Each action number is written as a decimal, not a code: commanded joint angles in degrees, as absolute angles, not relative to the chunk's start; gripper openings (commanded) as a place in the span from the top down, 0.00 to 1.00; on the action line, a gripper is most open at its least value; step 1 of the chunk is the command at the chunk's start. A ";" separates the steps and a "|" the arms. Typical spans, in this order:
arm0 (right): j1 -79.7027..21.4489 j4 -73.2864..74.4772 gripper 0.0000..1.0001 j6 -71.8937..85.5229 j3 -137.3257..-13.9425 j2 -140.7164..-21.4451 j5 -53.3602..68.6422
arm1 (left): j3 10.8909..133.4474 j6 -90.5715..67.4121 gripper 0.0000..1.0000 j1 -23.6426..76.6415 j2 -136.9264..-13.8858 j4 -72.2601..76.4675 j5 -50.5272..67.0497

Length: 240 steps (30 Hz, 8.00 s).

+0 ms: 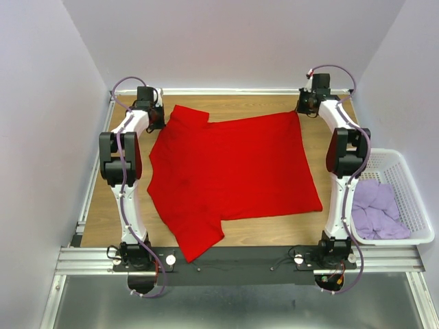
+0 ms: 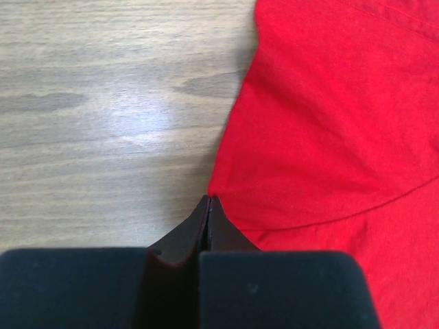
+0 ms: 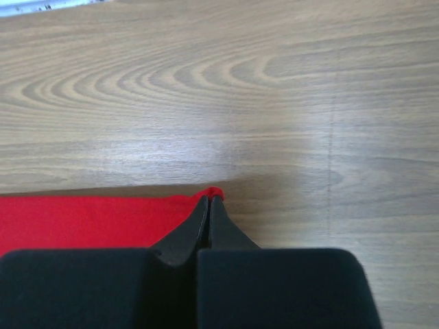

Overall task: Fold and stack the t-shirts
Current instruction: Fold the tshirt

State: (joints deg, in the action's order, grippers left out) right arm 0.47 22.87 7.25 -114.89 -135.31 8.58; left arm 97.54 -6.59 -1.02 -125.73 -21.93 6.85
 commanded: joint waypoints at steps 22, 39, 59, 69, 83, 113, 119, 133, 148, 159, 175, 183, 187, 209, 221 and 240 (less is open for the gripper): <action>1.93 23.64 1.00 9.05 -102.48 -121.73 12.57 | 89.91 -5.36 1.00 -2.20 -114.70 -21.35 9.23; 4.04 23.64 1.00 10.45 -92.29 -112.33 11.78 | 79.98 -6.33 1.00 -2.20 -105.91 -19.78 8.00; 5.10 23.64 0.99 17.93 -84.91 -108.63 11.34 | 75.94 -5.98 1.00 -2.11 -102.39 -21.36 8.00; 7.47 23.64 0.99 20.74 -80.69 -110.04 9.58 | 71.64 -6.77 1.00 -2.11 -102.75 -19.78 7.82; 7.73 23.64 0.99 20.83 -79.28 -114.78 10.64 | 66.01 -6.77 1.00 -1.49 -102.74 -16.09 5.71; 0.09 25.22 0.26 20.04 -78.22 -102.66 11.17 | 63.62 -10.90 0.60 4.21 -89.37 -13.45 1.58; -11.59 22.77 0.26 19.34 -86.11 -108.97 14.23 | 72.24 -10.55 0.60 5.80 -101.06 -13.54 0.61; -26.54 16.17 0.33 24.43 -110.28 -135.42 22.23 | 89.46 -11.07 0.60 5.45 -119.78 -13.44 -1.14; -30.50 15.21 0.34 26.89 -123.57 -150.29 25.40 | 93.78 -10.81 0.60 5.10 -127.44 -15.20 -0.44; -32.69 15.12 0.46 27.68 -124.89 -154.51 27.86 | 94.13 -11.34 0.63 5.10 -128.06 -20.56 1.58; -32.96 14.94 0.99 27.25 -126.56 -153.55 29.44 | 92.03 -10.54 1.00 5.10 -125.70 -19.87 4.56; -33.57 14.94 0.99 25.23 -122.35 -146.00 32.16 | 87.46 -12.57 1.00 5.10 -116.38 -19.33 6.41; -34.54 14.94 1.00 24.17 -118.22 -141.86 32.96 | 83.24 -13.62 1.00 5.19 -111.28 -20.04 8.52; -38.76 15.03 0.98 19.34 -98.88 -127.71 31.73 | 58.71 -16.17 1.00 5.62 -85.96 -22.24 12.04; -39.73 14.94 0.97 18.11 -94.39 -124.98 32.25 | 53.27 -17.66 1.00 7.29 -80.60 -24.43 14.33; -39.81 15.03 0.74 16.61 -86.92 -122.70 33.05 | 46.41 -18.81 1.00 8.09 -76.38 -30.67 18.63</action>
State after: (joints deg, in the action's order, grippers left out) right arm -39.33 13.91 18.39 -87.96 -125.86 32.64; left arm 45.93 -18.46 7.64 -78.37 -27.92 16.38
